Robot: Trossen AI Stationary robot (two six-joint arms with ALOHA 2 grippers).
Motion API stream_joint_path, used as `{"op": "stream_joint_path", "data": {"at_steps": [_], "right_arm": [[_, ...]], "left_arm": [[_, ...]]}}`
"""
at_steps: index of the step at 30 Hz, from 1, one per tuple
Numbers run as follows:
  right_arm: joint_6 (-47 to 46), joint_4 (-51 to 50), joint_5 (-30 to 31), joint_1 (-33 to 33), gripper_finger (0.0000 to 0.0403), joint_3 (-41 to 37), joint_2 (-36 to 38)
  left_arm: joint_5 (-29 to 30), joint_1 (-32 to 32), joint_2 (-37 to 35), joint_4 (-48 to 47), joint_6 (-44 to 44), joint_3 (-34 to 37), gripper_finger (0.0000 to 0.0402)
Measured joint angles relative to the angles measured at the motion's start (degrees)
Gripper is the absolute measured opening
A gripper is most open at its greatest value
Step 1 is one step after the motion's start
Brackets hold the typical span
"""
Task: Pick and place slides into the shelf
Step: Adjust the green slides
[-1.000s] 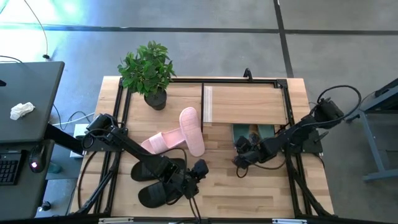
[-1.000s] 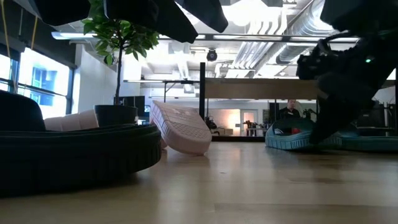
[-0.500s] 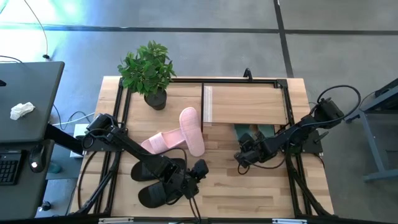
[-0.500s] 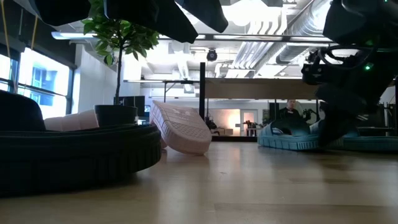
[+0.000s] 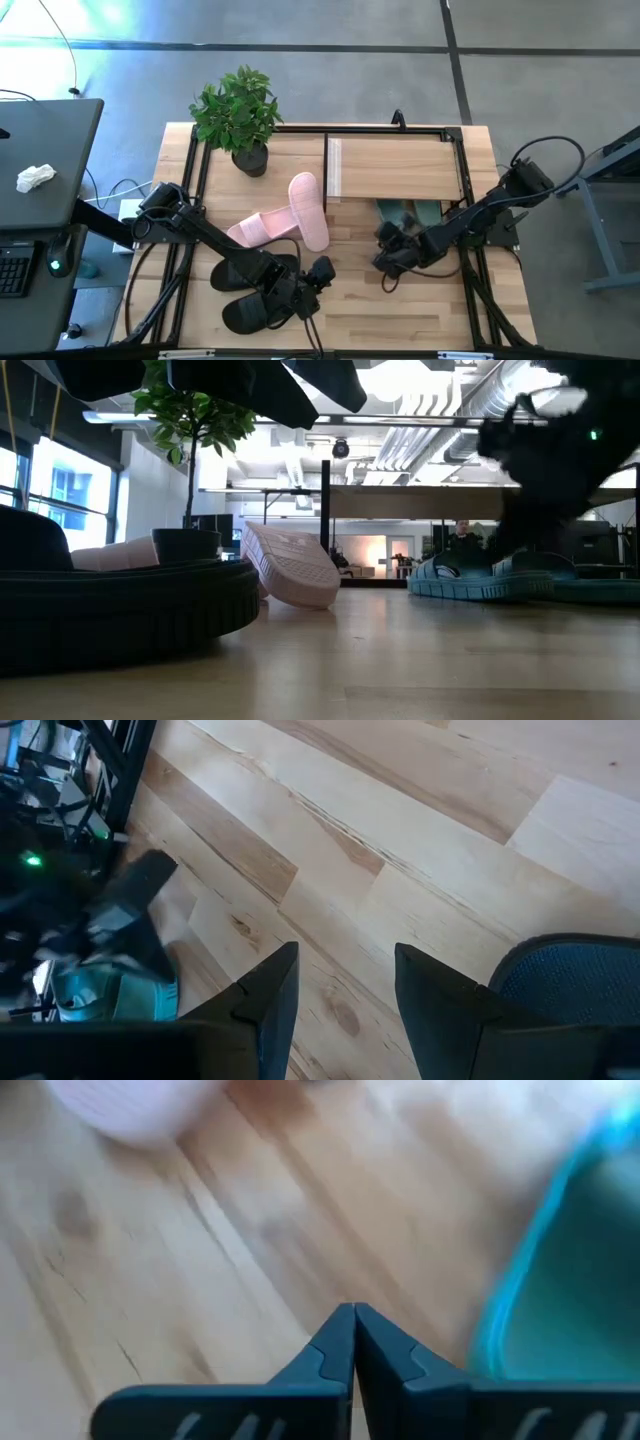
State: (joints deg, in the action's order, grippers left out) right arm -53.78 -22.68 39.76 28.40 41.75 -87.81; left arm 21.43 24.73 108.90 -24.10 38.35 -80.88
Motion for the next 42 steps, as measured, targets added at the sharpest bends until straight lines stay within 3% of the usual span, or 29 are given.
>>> {"op": "stream_joint_path", "data": {"at_steps": [7, 10, 13, 21, 26, 30, 34, 42], "right_arm": [[17.73, 0.72, 13.36, -2.01, 0.0000, 8.08, -8.03], [17.93, 0.42, 15.81, -3.75, 0.0000, 12.97, -14.83], [15.61, -4.00, 14.32, -5.45, 0.0000, 18.01, -21.21], [-14.45, -14.95, 18.47, -6.29, 0.0000, 24.45, -32.65], [-39.38, -14.92, 21.42, -6.27, 0.0000, 22.76, -33.72], [-53.13, -14.65, 22.83, -6.68, 0.0000, 20.48, -33.81], [-58.34, -12.75, 23.24, -7.94, 0.0000, 18.38, -33.81], [-57.14, -6.90, 26.60, -12.08, 0.0000, 18.26, -33.79]], "left_arm": [[0.00, 0.00, 0.00, 0.02, -0.86, 0.00, 0.0150], [0.00, 0.00, 0.00, -0.02, -1.14, 0.00, 0.0150], [0.00, 0.00, 0.00, -0.04, -1.32, 0.00, 0.0150], [0.00, 0.00, 0.00, -0.48, -1.36, 0.00, 0.0150], [0.00, 0.00, 0.00, -0.52, -1.36, 0.00, 0.0150], [0.00, 0.02, 0.00, -0.55, -1.31, 0.00, 0.0150], [0.00, 0.02, 0.00, -1.00, -1.30, 0.00, 0.0150], [0.00, 0.02, 0.00, -1.42, -1.30, 0.00, 0.0150]]}}
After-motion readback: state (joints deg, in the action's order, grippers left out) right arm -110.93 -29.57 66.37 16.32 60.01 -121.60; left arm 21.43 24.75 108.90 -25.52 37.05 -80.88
